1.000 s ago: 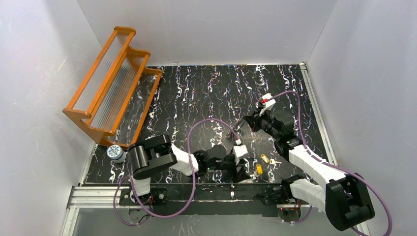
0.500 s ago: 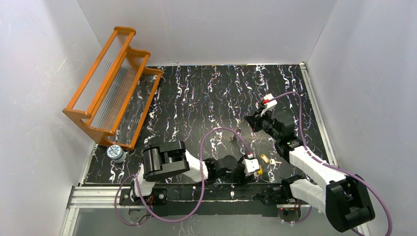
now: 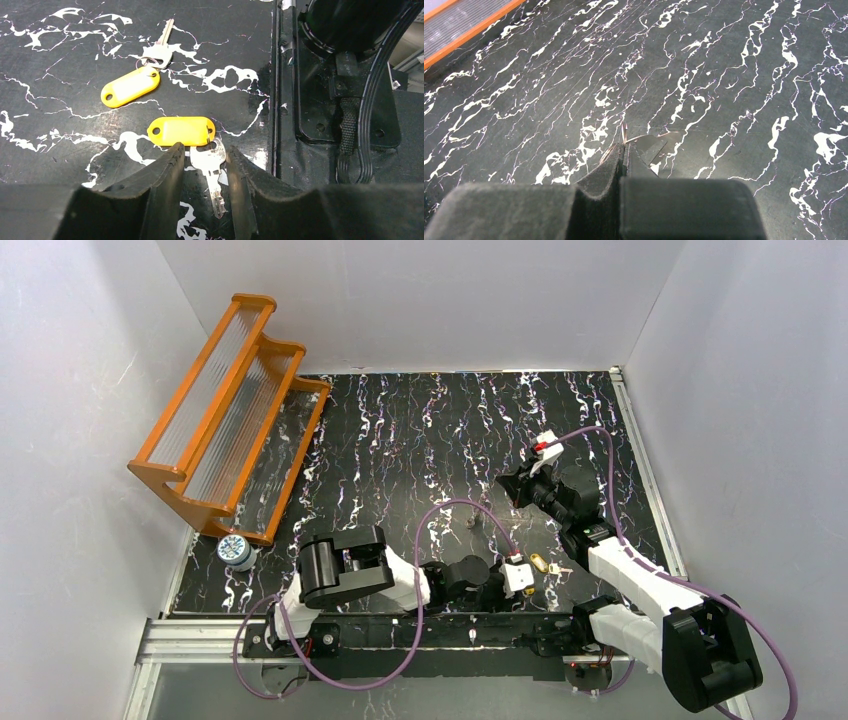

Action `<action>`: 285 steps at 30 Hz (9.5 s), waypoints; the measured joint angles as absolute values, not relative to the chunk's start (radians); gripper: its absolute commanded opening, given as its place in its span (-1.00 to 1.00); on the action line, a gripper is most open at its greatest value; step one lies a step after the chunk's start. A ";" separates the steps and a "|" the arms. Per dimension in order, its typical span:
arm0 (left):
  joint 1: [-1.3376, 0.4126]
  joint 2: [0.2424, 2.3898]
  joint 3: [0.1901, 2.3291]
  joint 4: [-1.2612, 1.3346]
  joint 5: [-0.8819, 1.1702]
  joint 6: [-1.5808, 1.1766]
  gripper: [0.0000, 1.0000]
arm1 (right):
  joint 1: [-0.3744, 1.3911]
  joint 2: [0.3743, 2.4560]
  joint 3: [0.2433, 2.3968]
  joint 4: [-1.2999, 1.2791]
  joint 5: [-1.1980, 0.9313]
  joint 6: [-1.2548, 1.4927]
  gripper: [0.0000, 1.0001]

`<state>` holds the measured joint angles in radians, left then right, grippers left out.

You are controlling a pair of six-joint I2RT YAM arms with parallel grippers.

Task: Put the keys on the keyring
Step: Pick up the key from the center of the board, then place the key at the center of the board, then pick up the key from the center of the board, then place the key at the center of the board.

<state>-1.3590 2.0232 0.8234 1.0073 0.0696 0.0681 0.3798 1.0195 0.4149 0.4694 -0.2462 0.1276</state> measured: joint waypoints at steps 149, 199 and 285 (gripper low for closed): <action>-0.837 1.386 0.609 0.170 0.014 0.084 -0.07 | 0.505 1.020 0.622 0.114 -0.605 -0.239 -0.97; -0.849 1.357 0.362 0.523 0.201 0.349 -0.37 | 0.505 1.024 0.606 0.114 -0.609 -0.239 -0.97; -0.855 1.244 0.418 0.328 0.266 0.233 -0.27 | 0.513 1.061 0.606 0.129 -0.780 -0.252 -0.97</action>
